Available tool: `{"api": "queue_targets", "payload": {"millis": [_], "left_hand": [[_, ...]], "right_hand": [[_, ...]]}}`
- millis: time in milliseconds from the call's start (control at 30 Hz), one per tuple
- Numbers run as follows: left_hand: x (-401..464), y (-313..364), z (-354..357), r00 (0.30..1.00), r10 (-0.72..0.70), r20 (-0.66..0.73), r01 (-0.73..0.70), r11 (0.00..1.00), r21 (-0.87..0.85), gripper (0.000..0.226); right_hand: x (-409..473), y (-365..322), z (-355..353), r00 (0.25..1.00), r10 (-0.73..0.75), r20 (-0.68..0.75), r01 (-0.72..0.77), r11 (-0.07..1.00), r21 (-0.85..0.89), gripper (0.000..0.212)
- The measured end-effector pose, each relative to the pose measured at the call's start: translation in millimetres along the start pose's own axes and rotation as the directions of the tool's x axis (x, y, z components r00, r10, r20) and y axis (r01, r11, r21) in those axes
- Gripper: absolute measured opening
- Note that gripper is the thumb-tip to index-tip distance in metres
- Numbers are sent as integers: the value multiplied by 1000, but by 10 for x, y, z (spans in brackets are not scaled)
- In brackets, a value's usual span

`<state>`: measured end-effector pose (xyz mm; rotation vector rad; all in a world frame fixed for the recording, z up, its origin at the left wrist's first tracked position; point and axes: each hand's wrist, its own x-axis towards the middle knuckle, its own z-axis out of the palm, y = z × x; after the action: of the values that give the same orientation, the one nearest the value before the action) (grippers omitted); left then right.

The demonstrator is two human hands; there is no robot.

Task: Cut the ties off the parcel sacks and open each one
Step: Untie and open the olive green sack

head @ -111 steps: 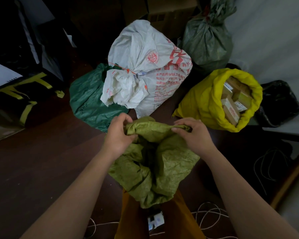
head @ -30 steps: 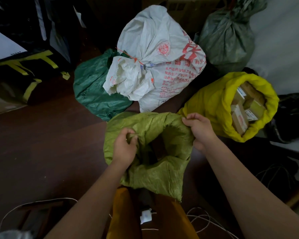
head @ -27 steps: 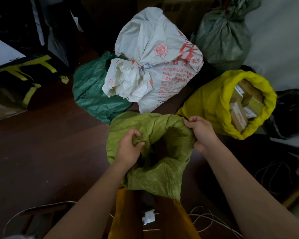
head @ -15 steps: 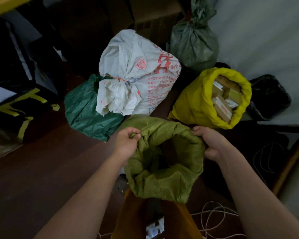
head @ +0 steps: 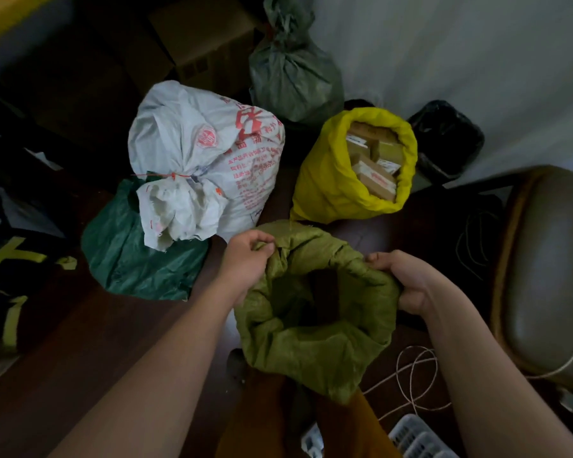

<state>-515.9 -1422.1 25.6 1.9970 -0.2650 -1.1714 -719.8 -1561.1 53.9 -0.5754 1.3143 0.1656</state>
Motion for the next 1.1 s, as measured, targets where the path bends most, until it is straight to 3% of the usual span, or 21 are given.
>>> {"api": "queue_targets", "payload": {"millis": [167,333,467,567,667,733,767,800,833,900,933,967,1033,1100], "left_hand": [[32,127,110,998,-68,-2,68,995,-76,17],[163,444,287,1000,-8,-9,6,991,-132,23],[243,410,367,1000,-17,-13,17,1000,-22,26],[282,227,355,992,-73,-103,75,997,20,27],[284,121,451,992,-50,-112,57,997,60,34],[263,110,595,995,-28,-98,48,977,206,26],[238,117,657,993,24,-111,22,920,391,16],[207,122,700,986,131,-100,-44,795,605,9],[194,99,741,954,294,-50,-154,630,761,20],[157,89,847,803,569,179,-432,347,832,46],[126,114,922,724,614,314,-556,249,793,54],[119,128,1011,673,602,430,-642,187,743,60],[127,118,1193,648,509,567,-709,131,693,68],[180,66,1304,671,489,557,-704,186,685,62]], "right_hand": [[-87,130,-226,998,-1,-66,2,1000,20,34],[-104,260,-497,978,-168,-122,187,968,164,31],[61,441,-627,966,-152,-211,208,937,279,35],[175,563,-775,973,-76,-218,169,880,445,39],[256,594,-861,979,-86,-185,163,875,455,44],[303,569,-888,982,-99,-161,162,881,445,44],[320,547,-901,983,-101,-152,158,884,440,44],[335,520,-915,985,-104,-140,155,887,435,44],[354,494,-935,986,-106,-130,152,892,426,45],[388,441,-967,988,-114,-105,147,905,399,46],[403,416,-982,989,-117,-95,145,915,376,45],[418,394,-996,989,-120,-85,143,926,349,45],[442,356,-1033,991,-122,-60,135,941,312,43],[469,322,-1097,991,-125,-56,136,946,295,42]]}}
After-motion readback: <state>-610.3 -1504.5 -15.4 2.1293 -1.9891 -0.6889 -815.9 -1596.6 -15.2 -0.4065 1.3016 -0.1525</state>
